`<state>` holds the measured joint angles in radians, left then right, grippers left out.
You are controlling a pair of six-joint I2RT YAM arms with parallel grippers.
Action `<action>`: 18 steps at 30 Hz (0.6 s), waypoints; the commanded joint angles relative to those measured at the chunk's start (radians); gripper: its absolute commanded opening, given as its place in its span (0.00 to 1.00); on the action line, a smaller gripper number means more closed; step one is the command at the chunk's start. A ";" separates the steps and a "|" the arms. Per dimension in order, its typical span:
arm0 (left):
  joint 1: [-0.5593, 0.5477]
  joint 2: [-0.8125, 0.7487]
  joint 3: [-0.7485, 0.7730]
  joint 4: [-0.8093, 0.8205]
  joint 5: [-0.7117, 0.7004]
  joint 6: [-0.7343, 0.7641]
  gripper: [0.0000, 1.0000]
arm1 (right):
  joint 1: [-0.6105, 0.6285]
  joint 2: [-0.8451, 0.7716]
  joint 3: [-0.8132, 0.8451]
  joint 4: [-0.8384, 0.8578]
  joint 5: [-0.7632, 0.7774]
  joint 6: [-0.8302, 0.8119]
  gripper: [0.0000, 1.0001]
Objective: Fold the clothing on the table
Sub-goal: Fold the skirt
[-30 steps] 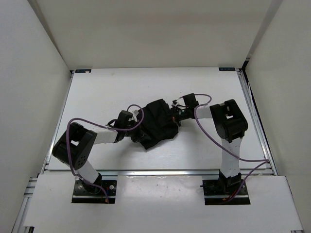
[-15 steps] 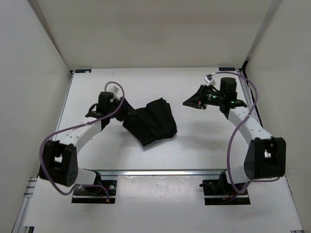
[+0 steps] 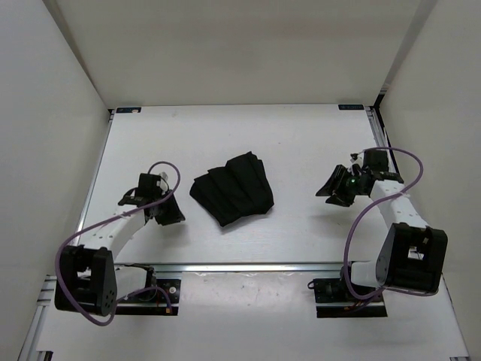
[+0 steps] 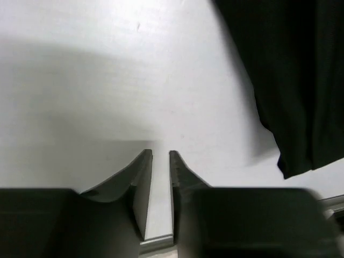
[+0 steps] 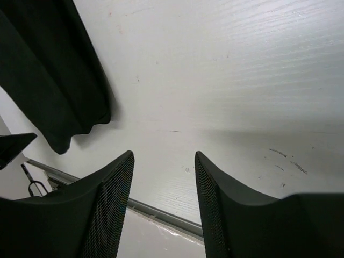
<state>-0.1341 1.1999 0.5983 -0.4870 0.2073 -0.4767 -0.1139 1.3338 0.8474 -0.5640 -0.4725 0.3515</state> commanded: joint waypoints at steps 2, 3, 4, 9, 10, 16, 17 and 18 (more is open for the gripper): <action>-0.016 -0.080 -0.034 -0.027 0.024 0.027 0.20 | 0.013 -0.019 -0.004 -0.027 0.028 -0.074 0.55; -0.016 -0.089 -0.031 -0.035 0.030 0.033 0.19 | 0.028 -0.019 -0.001 -0.020 0.025 -0.072 0.54; -0.015 -0.083 -0.028 -0.051 0.043 0.039 0.21 | 0.040 -0.013 -0.004 -0.020 0.028 -0.074 0.54; -0.016 -0.153 -0.025 -0.059 0.095 0.062 0.43 | 0.071 -0.007 -0.037 -0.001 0.020 -0.060 0.54; -0.013 -0.169 -0.028 -0.059 0.086 0.059 0.44 | 0.068 -0.022 -0.044 0.001 0.014 -0.060 0.54; 0.025 -0.252 -0.069 -0.056 0.138 0.061 0.64 | 0.053 -0.053 -0.071 0.007 -0.002 -0.071 0.54; 0.024 -0.256 -0.072 -0.055 0.138 0.050 0.63 | 0.051 -0.051 -0.071 0.007 0.000 -0.072 0.54; 0.030 -0.253 -0.080 -0.055 0.145 0.053 0.62 | 0.052 -0.054 -0.073 0.006 0.006 -0.074 0.54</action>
<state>-0.1162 0.9581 0.5411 -0.5457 0.3080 -0.4267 -0.0551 1.3144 0.7769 -0.5755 -0.4568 0.3027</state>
